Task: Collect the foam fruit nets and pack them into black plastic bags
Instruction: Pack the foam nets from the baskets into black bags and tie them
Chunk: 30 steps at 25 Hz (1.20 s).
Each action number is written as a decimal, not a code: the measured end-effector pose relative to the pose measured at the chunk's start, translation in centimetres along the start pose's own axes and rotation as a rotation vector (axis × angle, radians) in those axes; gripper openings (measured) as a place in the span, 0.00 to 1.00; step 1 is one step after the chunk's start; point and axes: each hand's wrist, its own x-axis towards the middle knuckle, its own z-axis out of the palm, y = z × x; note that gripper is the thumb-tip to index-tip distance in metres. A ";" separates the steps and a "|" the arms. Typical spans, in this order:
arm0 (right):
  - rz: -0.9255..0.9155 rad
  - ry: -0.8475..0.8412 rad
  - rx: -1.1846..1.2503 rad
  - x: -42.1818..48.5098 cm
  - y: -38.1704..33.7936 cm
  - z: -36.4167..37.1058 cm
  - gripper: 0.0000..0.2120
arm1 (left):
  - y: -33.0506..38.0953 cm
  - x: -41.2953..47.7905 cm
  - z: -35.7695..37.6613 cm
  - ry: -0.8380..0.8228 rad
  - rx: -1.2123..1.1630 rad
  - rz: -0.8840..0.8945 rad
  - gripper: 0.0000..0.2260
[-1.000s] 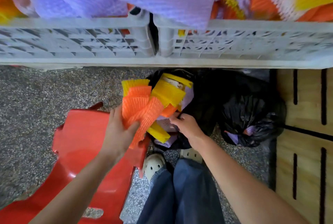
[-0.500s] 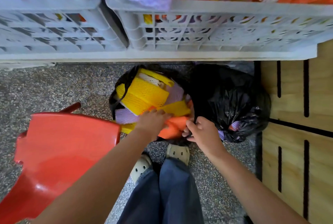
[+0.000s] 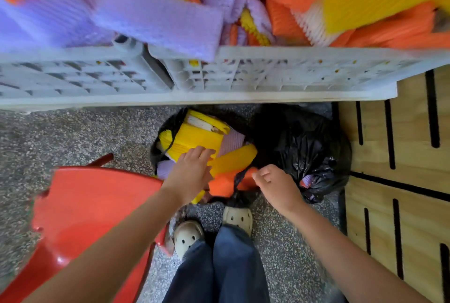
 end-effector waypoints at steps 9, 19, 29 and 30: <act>-0.862 0.712 -0.540 -5.6 -11.8 -11.7 0.16 | 6.6 -0.6 -19.9 0.619 0.033 0.232 0.14; -0.918 0.926 -0.777 -0.2 -23.0 -18.4 0.37 | 5.3 3.1 -24.8 0.465 0.168 -0.069 0.12; -1.069 0.849 -0.526 -3.1 -25.8 -21.8 0.12 | 9.8 3.0 -29.4 0.589 -0.768 -0.437 0.09; -1.085 0.845 -0.539 -3.8 -25.5 -22.0 0.13 | 10.2 3.3 -29.7 0.580 -0.878 -0.459 0.08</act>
